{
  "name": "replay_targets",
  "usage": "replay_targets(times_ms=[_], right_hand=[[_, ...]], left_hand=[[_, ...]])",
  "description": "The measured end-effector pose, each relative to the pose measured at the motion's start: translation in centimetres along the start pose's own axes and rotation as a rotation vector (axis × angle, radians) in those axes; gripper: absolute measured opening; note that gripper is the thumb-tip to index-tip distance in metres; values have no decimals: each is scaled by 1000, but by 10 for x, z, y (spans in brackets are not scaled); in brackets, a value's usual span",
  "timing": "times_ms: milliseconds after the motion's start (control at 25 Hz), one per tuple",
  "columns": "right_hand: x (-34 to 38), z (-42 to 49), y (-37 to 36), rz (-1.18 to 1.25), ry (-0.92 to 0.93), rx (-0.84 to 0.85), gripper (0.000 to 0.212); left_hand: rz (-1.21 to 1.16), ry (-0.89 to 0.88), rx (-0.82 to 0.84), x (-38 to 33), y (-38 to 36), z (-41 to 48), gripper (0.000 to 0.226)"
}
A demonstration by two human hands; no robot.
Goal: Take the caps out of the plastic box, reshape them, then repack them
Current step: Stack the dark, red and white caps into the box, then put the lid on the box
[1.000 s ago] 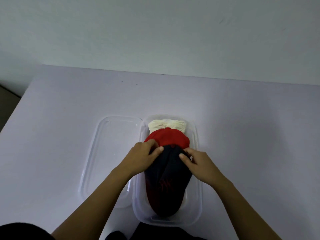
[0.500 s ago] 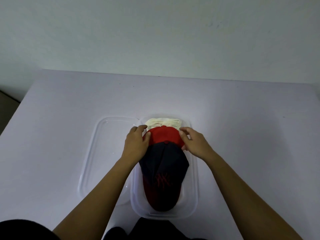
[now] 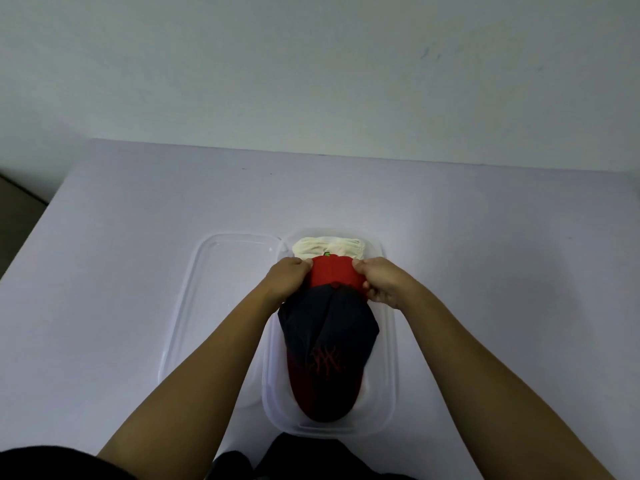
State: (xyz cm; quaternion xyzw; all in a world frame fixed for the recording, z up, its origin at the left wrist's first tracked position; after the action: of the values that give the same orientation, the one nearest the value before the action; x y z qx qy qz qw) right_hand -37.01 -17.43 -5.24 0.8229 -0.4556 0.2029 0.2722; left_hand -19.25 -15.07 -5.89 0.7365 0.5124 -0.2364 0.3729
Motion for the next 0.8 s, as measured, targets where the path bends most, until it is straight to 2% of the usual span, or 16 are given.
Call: replay_targets(times_ms=[80,160,200,240,280,320,400,480,640,800], right_hand=[[-2,-7,1,-305,201,-239,33],[-15,-24,-2,-494,472,-541,37],[-25,-34,-9,-536,610,-629,41],[-38,-43,-22,-595,725,-664,47],[-51,-50,-39,-685,801,-664,53],[-66,-54,-57,-794,841,-654,58],[-89,-52,-86,-958,846,-641,66],[-101,-43,-99,-1043,807,-654,74],[-99,-34,-97,-1107,751,-669,82],[-98,-40,-100,-1140,699,-620,82]], left_hand=[[117,-157,-157,1,6,-5,30],[42,-319,-400,7,23,-15,24],[-10,-350,-522,16,33,-19,26],[-18,-325,-631,32,45,-23,33],[20,-220,-711,51,56,-26,46],[83,-38,-753,74,66,-29,66],[163,335,-718,118,79,-38,109],[177,473,-641,143,83,-45,127],[125,403,-695,145,89,-53,118],[-129,169,-742,122,114,-78,75]])
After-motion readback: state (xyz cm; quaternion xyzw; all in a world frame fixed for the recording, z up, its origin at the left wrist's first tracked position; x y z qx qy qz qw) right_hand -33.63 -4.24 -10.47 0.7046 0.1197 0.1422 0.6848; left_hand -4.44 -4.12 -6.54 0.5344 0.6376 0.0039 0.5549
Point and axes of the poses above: each hand's wrist, its own z-axis towards the middle knuckle, its own y-axis out of the back of the hand, x = y × z, the point moved 1 cm from there along z, towards the middle knuckle, and after that the axes turned 10 degrees about -z, right-handed, at the moved point
